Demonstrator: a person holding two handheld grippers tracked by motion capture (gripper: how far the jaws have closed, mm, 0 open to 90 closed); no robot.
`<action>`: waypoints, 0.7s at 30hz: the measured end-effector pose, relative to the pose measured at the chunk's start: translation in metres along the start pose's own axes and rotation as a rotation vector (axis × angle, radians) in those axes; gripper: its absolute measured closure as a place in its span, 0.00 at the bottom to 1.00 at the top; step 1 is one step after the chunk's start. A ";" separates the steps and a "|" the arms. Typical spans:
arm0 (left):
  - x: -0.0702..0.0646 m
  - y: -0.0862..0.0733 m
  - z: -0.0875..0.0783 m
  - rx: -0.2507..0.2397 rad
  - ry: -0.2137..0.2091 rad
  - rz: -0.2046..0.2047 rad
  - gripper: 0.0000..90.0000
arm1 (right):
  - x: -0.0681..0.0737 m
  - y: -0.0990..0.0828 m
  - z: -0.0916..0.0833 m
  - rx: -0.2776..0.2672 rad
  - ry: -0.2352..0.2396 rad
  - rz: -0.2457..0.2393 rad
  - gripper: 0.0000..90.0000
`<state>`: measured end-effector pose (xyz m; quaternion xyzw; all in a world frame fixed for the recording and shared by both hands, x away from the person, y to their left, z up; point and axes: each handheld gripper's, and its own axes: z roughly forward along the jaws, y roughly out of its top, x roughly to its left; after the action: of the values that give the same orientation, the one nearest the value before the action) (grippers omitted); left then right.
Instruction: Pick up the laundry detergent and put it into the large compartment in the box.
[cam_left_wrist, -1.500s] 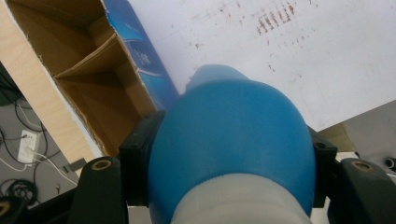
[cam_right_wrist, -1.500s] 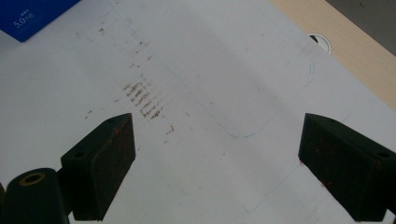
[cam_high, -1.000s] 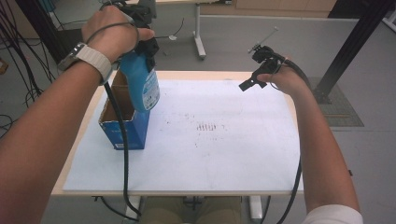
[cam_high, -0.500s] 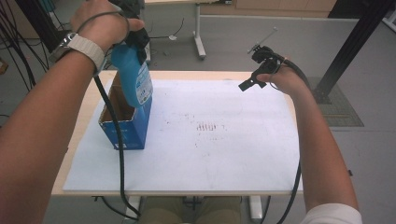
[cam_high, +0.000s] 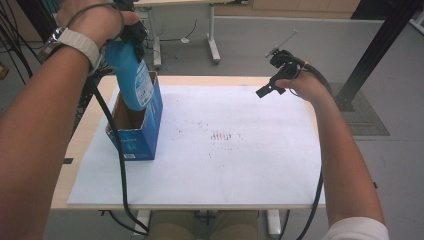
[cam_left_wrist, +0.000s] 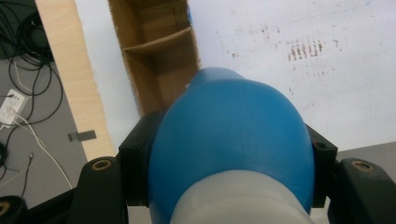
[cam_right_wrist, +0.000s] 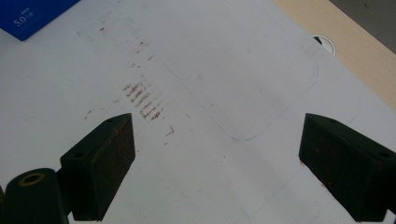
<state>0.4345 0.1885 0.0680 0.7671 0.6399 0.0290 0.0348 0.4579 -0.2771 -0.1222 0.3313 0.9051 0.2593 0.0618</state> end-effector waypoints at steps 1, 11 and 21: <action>0.001 0.000 0.000 -0.002 0.002 -0.003 0.42 | 0.000 0.000 0.000 0.003 -0.001 -0.003 0.12; 0.018 -0.002 0.005 -0.004 0.003 -0.042 0.42 | 0.001 0.002 0.002 0.009 -0.003 0.000 0.12; 0.027 -0.003 0.009 -0.005 0.011 -0.064 0.42 | 0.001 0.006 0.007 0.013 0.004 -0.013 0.12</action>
<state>0.4369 0.2156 0.0586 0.7460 0.6643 0.0338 0.0339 0.4627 -0.2698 -0.1255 0.3251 0.9091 0.2537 0.0595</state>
